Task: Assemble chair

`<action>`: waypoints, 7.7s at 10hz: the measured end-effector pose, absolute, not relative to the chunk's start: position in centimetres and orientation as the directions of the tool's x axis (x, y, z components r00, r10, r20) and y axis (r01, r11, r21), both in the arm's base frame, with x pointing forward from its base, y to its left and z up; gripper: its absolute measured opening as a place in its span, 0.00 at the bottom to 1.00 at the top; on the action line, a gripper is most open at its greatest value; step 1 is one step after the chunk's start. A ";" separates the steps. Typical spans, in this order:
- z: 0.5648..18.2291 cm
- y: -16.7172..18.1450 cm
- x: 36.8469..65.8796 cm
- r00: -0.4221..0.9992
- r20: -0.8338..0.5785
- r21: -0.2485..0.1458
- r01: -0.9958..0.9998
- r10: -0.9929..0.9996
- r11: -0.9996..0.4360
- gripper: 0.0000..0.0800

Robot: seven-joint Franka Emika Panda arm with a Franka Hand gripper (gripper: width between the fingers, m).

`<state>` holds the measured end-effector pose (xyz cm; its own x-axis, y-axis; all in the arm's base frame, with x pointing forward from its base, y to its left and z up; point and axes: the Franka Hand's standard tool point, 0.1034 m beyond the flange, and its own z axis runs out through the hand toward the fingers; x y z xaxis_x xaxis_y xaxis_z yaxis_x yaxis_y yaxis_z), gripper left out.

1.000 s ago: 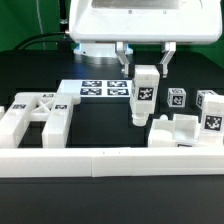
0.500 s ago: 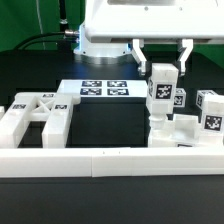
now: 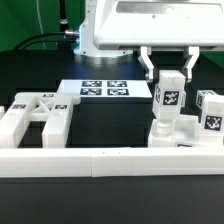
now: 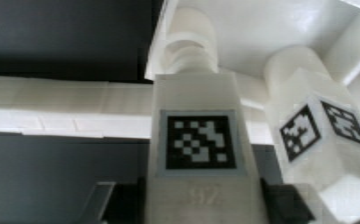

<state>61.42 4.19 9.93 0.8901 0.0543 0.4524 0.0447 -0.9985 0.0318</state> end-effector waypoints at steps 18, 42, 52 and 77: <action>10.0 2.9 62.1 0.895 0.436 0.053 0.078 0.093 -0.996 0.81; 8.1 5.0 61.9 0.662 0.044 -0.148 -0.736 -0.748 -0.660 0.36; 8.2 5.2 61.9 0.822 0.067 -0.124 -0.556 -0.566 -0.822 0.81; 7.8 5.5 61.8 0.621 0.059 -0.120 -0.773 -0.782 -0.623 0.36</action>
Offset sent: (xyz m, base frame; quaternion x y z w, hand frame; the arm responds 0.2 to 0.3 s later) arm 0.0001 -0.0036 -0.0027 0.0041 0.0010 -0.0044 1.0000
